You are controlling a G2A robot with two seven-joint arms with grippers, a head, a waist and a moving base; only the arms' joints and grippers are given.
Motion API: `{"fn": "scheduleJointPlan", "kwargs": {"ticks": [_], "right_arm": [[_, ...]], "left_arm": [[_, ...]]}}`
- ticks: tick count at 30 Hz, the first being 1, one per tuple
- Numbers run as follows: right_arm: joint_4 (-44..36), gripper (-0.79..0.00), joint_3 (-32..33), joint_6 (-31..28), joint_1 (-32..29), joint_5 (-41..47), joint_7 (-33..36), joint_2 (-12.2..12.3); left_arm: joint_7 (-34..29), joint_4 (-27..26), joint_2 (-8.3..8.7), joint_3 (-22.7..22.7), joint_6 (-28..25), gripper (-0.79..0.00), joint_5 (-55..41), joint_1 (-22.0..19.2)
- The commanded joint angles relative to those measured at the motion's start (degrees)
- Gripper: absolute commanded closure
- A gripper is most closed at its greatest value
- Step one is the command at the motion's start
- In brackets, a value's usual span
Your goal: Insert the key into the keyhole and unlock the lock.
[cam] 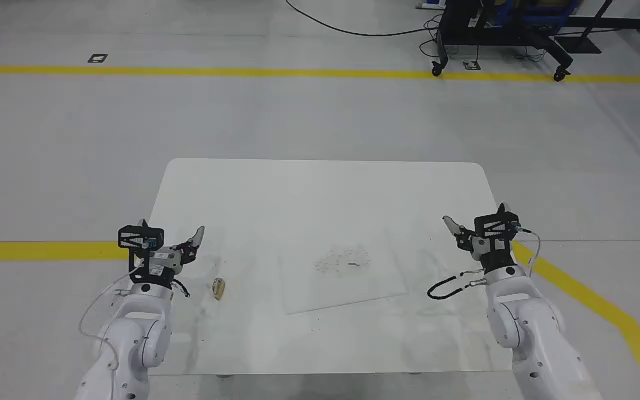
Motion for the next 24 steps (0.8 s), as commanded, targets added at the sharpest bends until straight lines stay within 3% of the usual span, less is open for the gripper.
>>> {"fn": "scheduleJointPlan", "kwargs": {"ticks": [1,7,19,24], "right_arm": [[0.5,-0.785,-1.6,-3.6,1.2,0.2,0.6,0.0],[3.2,-0.785,-8.1,-12.8,6.4,-1.0,4.4,-0.2],[3.9,-0.785,-8.4,-13.2,7.6,-2.2,4.7,-0.2],[5.5,-0.785,-11.5,-21.1,9.0,-1.9,5.3,-0.2]], "left_arm": [[0.0,0.0,0.0,0.0,0.0,-0.785,0.0,0.0],[0.0,0.0,0.0,0.0,0.0,-0.785,0.0,0.0],[0.0,0.0,0.0,0.0,0.0,-0.785,0.0,0.0],[0.0,0.0,0.0,0.0,0.0,-0.785,0.0,0.0]]}}
